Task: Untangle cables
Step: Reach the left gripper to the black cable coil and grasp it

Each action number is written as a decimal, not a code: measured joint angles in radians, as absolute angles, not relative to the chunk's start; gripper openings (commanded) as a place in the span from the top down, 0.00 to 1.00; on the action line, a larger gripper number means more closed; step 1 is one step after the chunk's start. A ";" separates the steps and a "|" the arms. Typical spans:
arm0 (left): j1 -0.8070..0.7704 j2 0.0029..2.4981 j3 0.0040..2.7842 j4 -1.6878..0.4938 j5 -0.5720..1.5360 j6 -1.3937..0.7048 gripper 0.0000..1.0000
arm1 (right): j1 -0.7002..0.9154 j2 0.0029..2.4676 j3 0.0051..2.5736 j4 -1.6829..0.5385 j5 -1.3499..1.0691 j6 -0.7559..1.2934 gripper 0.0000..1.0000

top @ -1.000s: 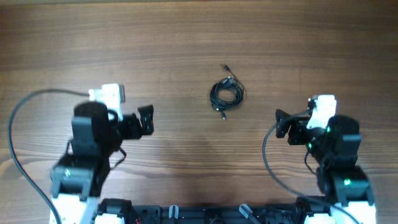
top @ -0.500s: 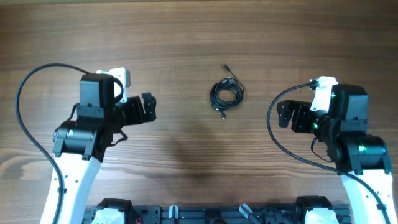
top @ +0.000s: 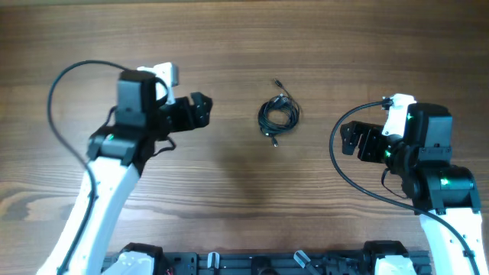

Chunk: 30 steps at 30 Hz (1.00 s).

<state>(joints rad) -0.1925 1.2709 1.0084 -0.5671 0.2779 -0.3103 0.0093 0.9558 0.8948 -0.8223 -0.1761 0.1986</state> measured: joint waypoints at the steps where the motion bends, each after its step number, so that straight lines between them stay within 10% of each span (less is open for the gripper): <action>1: -0.197 1.278 1.008 -0.559 0.279 -0.321 0.12 | 0.009 0.956 0.895 -0.823 -0.176 0.199 0.00; 30: -0.575 1.879 1.195 -0.311 0.123 -0.616 0.11 | 0.009 1.002 0.895 -0.831 -0.176 0.205 0.00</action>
<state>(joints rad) -0.5755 1.8793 1.1946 -0.3115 0.1230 -0.6163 0.0093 1.0023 0.8948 -0.8307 -0.1761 0.2054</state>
